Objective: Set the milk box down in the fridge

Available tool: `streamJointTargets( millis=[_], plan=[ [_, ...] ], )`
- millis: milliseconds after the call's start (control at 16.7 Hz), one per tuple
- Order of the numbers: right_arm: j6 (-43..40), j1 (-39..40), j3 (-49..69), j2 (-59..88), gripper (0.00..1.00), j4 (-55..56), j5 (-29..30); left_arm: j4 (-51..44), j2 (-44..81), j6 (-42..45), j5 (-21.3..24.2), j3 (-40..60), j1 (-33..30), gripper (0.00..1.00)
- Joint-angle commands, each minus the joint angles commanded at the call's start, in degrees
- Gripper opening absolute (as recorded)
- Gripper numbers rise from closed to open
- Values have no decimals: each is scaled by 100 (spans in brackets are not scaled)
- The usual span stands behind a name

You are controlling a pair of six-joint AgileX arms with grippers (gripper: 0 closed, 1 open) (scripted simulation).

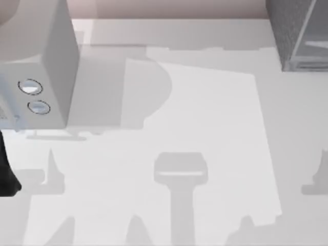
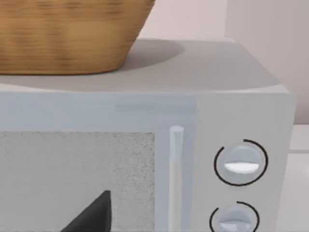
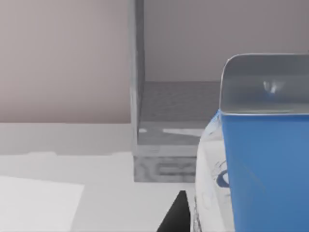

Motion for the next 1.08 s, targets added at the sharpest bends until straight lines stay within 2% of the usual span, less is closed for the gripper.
streamJointTargets(
  millis=[480, 1080],
  plan=[
    [11, -85, 231, 326, 0, 260, -5, 0, 0, 0, 0, 0, 0, 100],
    [31, -611, 1785, 3979, 0, 2190, -345, 0, 0, 0, 0, 0, 0, 100]
  ],
)
